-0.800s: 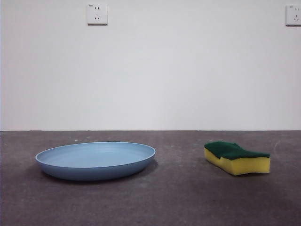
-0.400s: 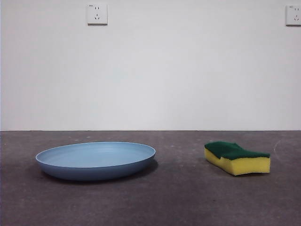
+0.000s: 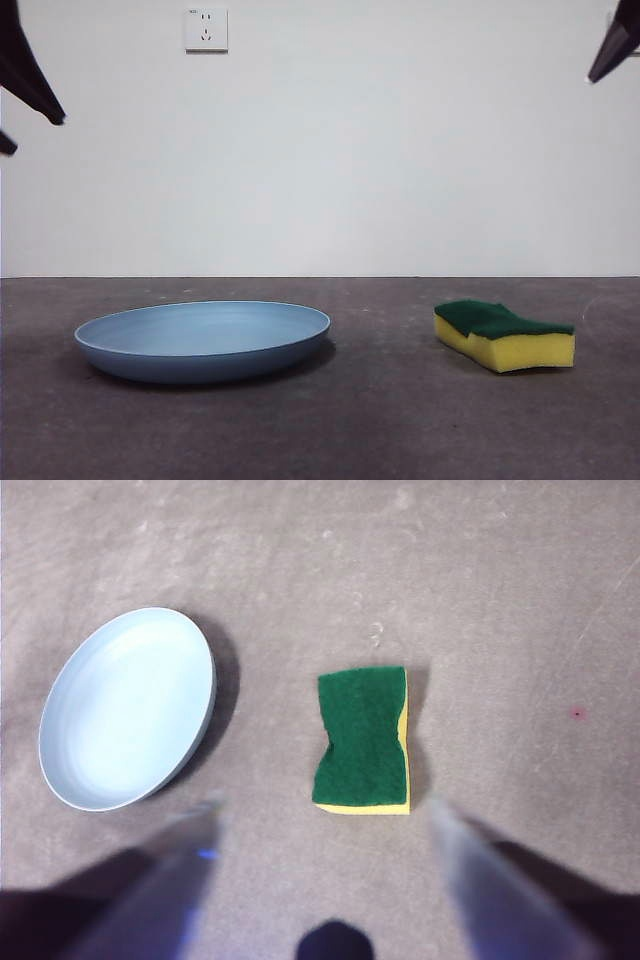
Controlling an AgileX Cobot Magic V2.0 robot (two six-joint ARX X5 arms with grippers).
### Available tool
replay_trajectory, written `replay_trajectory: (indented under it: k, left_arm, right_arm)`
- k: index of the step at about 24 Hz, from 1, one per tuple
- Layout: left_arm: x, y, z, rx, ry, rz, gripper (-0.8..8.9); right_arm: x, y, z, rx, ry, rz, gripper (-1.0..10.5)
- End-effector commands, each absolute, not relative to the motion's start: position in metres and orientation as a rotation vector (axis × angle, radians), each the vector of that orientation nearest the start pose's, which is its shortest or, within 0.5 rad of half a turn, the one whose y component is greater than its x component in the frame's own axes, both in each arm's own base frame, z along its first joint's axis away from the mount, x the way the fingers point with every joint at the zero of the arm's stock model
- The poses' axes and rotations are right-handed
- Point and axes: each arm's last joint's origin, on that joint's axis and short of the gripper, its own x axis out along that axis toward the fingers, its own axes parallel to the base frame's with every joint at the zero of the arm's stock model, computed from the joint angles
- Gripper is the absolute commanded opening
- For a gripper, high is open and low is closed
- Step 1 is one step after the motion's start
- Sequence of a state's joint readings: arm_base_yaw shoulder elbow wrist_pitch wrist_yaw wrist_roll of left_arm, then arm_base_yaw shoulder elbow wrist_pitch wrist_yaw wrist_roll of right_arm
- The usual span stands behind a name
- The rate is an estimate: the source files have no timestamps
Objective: Pick up the plate,pick up the cloth,clean the plate with the cloth
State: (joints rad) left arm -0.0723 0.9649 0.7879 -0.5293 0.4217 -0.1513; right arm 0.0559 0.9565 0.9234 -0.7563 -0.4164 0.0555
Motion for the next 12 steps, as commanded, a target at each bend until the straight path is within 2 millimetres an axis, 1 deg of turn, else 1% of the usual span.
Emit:
replay_trajectory:
  k: [1, 3, 6, 10, 12]
  left_arm:
    - [0.2, -0.027, 0.273, -0.27, 0.734, -0.419, 4.37]
    - [0.214, -0.027, 0.267, -0.268, 0.78, -0.412, 4.36]
    - [0.239, -0.031, 0.257, -0.243, 0.889, -0.413, 4.36]
    - [0.273, -0.042, 0.238, -0.17, 1.004, -0.355, 4.36]
    - [0.287, -0.049, 0.227, -0.131, 1.042, -0.335, 4.36]
  right_arm:
    - [0.18, 0.022, 0.305, 0.192, 0.787, 0.425, 5.3]
    - [0.18, 0.022, 0.305, 0.193, 0.787, 0.425, 5.3]
    - [0.18, 0.022, 0.305, 0.2, 0.789, 0.424, 5.3]
    - [0.18, 0.022, 0.305, 0.21, 0.791, 0.42, 5.3]
    - [0.18, 0.022, 0.305, 0.215, 0.793, 0.419, 5.3]
